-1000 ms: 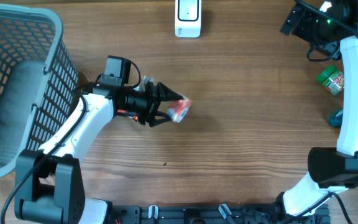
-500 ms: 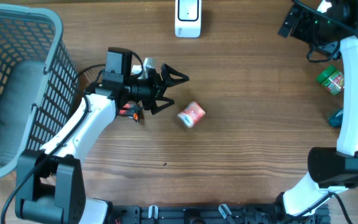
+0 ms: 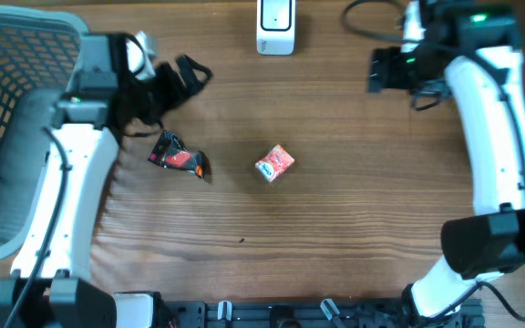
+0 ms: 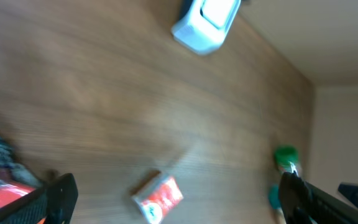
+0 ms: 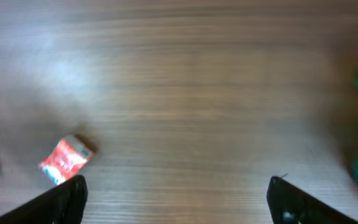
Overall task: Scan the item barcode
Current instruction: 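Reach the right gripper left to the orange tissue pack mid-table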
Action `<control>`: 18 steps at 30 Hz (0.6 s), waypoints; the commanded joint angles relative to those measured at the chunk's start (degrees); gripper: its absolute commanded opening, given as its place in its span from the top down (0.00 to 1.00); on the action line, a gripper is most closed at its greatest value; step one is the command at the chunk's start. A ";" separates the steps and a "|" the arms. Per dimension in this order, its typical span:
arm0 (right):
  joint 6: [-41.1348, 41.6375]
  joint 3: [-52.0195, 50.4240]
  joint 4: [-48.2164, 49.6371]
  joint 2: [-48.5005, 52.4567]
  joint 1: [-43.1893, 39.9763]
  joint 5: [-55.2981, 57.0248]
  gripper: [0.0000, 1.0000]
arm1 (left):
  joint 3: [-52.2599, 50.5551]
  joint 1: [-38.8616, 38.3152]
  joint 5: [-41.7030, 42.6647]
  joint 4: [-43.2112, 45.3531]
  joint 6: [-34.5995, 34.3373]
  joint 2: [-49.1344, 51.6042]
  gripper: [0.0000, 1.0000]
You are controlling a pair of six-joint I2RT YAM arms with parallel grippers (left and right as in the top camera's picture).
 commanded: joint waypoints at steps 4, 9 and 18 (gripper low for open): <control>-15.56 -12.00 9.16 0.09 13.25 -7.13 0.01 | 5.31 3.78 -13.03 -1.88 6.62 -1.57 0.00; -16.46 -21.05 17.31 0.09 18.84 -6.14 0.00 | 5.33 7.82 -13.20 -2.23 6.56 -2.12 0.00; -18.58 -25.83 26.16 0.35 23.98 -9.25 0.00 | 5.31 8.15 -13.62 -3.41 21.62 -2.93 0.00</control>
